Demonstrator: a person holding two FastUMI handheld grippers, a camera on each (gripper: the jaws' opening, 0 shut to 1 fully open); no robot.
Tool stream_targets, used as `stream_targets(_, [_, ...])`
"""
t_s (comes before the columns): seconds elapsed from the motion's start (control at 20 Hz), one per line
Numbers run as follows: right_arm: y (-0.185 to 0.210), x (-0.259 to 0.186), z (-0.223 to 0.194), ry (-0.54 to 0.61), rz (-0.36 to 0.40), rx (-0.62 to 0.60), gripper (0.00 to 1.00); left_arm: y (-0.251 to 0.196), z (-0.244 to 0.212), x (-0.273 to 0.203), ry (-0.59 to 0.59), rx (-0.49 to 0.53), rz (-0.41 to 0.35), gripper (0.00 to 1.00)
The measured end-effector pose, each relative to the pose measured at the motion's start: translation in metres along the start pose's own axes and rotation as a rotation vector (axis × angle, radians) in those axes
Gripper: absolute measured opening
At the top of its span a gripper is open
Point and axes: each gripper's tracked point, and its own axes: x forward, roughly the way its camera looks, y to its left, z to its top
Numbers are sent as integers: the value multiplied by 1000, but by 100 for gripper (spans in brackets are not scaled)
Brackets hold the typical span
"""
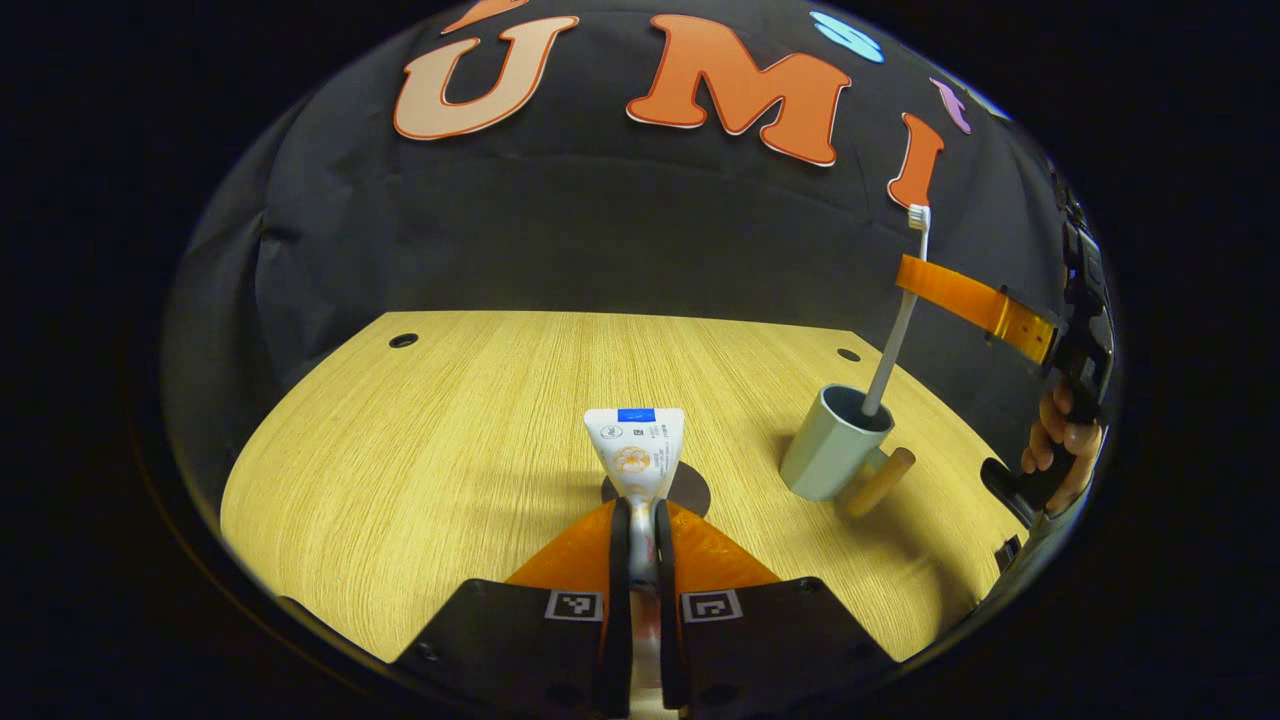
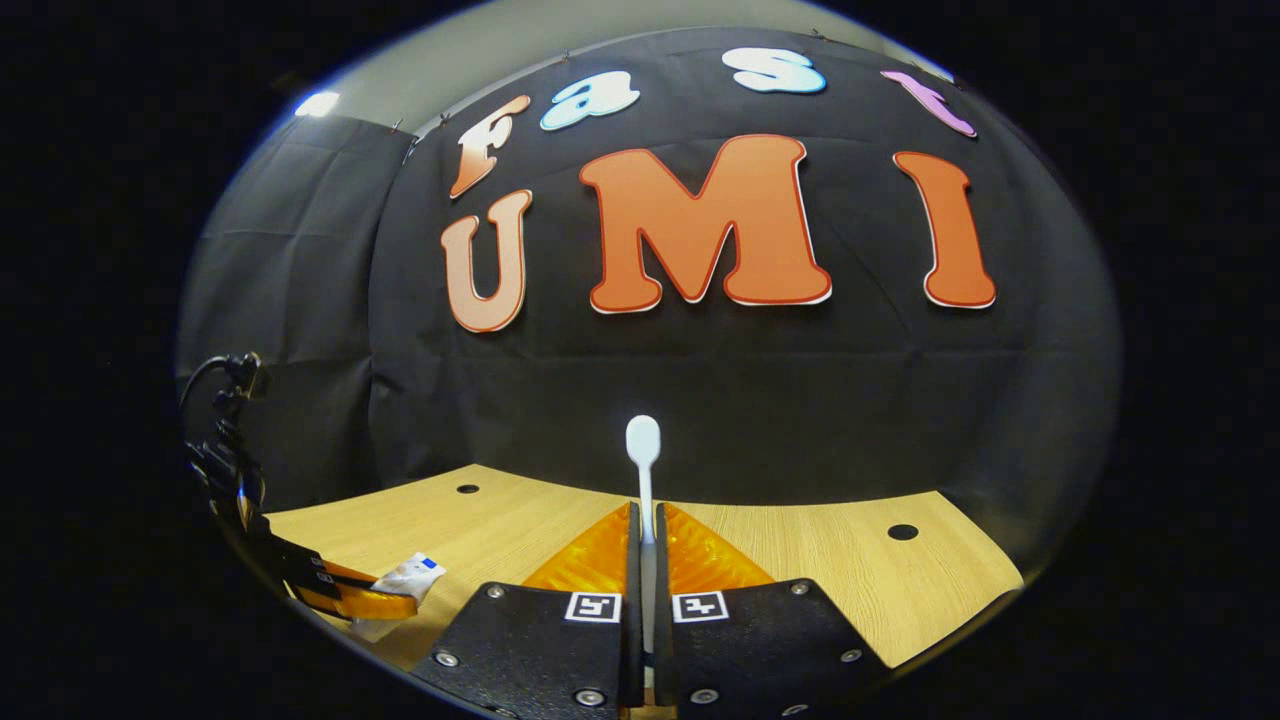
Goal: Put the toothbrush and toothpaste on the desktop into the cup, then pick up the cup and place it on the coaster on the desktop.
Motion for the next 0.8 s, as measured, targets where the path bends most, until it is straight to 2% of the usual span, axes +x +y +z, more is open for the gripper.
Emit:
stream_targets(0.35, [-8, 7, -24, 1, 7, 32, 5, 14, 19, -13, -18, 10, 45, 15])
stream_targets(0.7, [-21, 12, -60, 35, -7, 63, 4, 18, 56, -37, -37, 20, 52, 16])
stream_targets(0.8, [-26, 13, -67, 47, -15, 81, 5, 17, 63, -42, -39, 17, 46, 13])
